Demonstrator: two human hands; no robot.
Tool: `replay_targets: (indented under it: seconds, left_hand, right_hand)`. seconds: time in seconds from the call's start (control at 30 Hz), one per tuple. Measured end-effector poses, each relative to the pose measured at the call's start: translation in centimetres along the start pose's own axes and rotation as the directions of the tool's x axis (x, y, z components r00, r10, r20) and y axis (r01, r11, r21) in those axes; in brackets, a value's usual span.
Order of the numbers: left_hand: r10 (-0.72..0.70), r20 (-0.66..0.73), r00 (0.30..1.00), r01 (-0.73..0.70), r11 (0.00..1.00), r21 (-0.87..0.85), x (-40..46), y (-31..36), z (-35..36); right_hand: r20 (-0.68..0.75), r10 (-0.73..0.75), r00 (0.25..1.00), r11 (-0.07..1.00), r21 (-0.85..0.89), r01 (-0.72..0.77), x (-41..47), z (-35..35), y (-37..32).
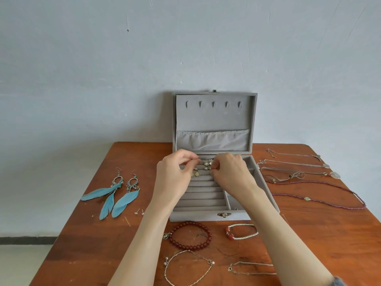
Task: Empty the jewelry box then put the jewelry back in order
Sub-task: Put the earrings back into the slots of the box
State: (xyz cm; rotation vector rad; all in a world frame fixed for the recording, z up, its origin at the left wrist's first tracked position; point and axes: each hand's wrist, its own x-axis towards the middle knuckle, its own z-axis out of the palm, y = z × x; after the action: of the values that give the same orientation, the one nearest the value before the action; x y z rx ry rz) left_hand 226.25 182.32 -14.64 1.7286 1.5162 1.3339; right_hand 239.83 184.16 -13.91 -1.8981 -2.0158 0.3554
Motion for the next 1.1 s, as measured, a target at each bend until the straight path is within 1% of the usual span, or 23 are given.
replay_targets:
  seconds: [0.17,0.23,0.33,0.5,0.57,0.67,0.77,0.87,0.93,1.1]
  left_hand:
    - [-0.068,0.020,0.997,0.070,0.994,-0.083,0.0,0.3,-0.5]
    - [-0.110,0.032,0.993,0.113,0.982,-0.152,0.0,0.5,-0.7]
    - [-0.153,0.055,0.987,0.162,0.953,-0.257,0.0,0.7,-0.8]
    - [-0.179,0.073,0.981,0.192,0.950,-0.247,0.0,0.5,-0.6]
    - [-0.176,0.074,0.982,0.188,0.955,-0.228,0.0,0.4,-0.6]
    - [-0.165,0.070,0.984,0.176,0.962,-0.210,0.0,0.4,-0.6]
    - [-0.148,0.070,0.986,0.159,0.972,-0.176,0.0,0.5,-0.5]
    - [-0.127,0.066,0.990,0.136,0.980,-0.145,-0.1,0.7,-0.4]
    - [-0.125,0.040,0.991,0.130,0.980,-0.152,-0.1,0.8,-0.4]
    - [-0.122,0.008,0.993,0.121,0.976,-0.181,-0.2,0.9,-0.4]
  right_hand:
    - [-0.033,-0.007,0.999,0.999,0.050,0.008,-0.2,0.2,0.2]
    - [-0.047,-0.003,0.999,0.997,0.074,0.007,-0.2,0.3,0.4]
    - [-0.068,0.013,0.998,0.987,0.158,-0.002,-0.4,0.3,0.8]
    - [-0.104,-0.005,0.995,0.968,0.249,0.031,-0.8,0.2,1.0]
    - [-0.117,-0.008,0.993,0.938,0.344,0.048,-0.9,0.0,0.9]
    - [-0.084,-0.021,0.996,0.873,0.483,0.060,-1.2,-0.3,0.7]
    - [-0.029,-0.067,0.997,0.827,0.557,0.072,-1.5,-0.5,0.4]
    - [0.026,-0.103,0.994,0.806,0.588,0.068,-1.7,-0.5,0.3]
    - [0.036,-0.107,0.994,0.809,0.585,0.066,-1.7,-0.3,0.3]
    - [-0.024,-0.092,0.996,0.814,0.574,0.089,-1.7,0.1,0.0]
